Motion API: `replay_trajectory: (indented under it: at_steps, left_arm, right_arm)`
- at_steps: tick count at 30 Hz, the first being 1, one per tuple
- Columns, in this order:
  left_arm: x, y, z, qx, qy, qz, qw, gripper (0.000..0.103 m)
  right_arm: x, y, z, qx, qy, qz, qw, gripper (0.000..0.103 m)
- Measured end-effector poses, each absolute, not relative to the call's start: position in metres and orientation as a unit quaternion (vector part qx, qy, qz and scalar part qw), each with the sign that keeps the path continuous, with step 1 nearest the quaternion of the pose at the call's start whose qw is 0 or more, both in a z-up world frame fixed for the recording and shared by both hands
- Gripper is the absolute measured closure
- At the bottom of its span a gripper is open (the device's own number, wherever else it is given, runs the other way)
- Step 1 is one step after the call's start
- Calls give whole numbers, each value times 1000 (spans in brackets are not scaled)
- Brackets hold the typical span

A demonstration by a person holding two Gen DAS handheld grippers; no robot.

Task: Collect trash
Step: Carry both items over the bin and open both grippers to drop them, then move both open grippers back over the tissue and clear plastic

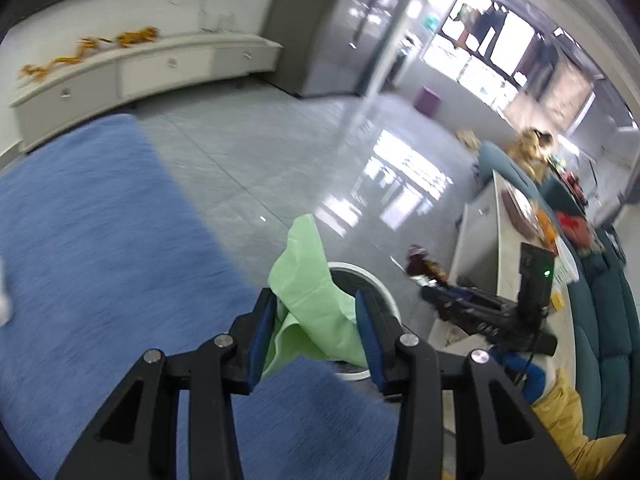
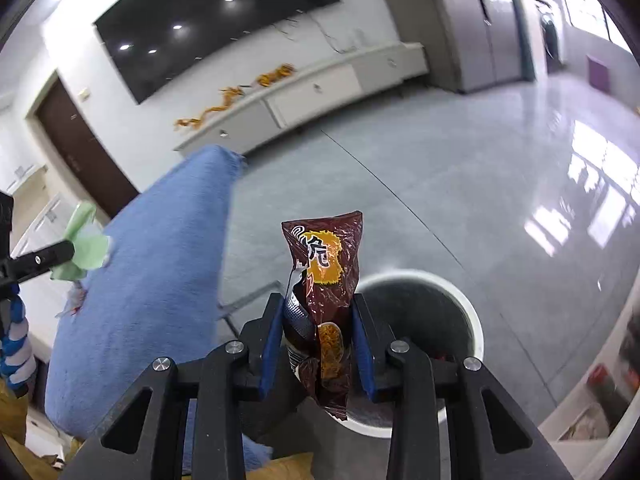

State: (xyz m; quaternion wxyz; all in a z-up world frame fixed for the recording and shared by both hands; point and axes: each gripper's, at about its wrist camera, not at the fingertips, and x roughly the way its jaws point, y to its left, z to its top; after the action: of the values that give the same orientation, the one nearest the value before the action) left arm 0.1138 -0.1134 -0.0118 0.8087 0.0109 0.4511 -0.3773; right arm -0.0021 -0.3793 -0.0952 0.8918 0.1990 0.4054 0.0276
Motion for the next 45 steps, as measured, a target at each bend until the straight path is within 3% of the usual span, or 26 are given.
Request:
replay_trajectory:
  at_steps: [9, 13, 22, 32, 45]
  left_arm:
    - [135, -211, -56, 17, 497, -412, 764, 54]
    - [146, -236, -67, 1, 513, -423, 747, 39]
    - [130, -235, -61, 16, 487, -412, 770, 39]
    - [94, -195, -17, 49, 369, -345, 862, 39]
    - [56, -125, 29, 58, 298, -271, 914, 38]
  right_arm:
    - [-2, -404, -132, 236, 440, -14, 866, 64]
    - [-5, -418, -141, 259, 444, -45, 857, 44]
    - [-16, -426, -140, 276, 439, -60, 853, 44]
    - [-22, -407, -99, 248, 403, -60, 879, 43]
    - [-44, -354, -15, 168, 327, -49, 929, 29]
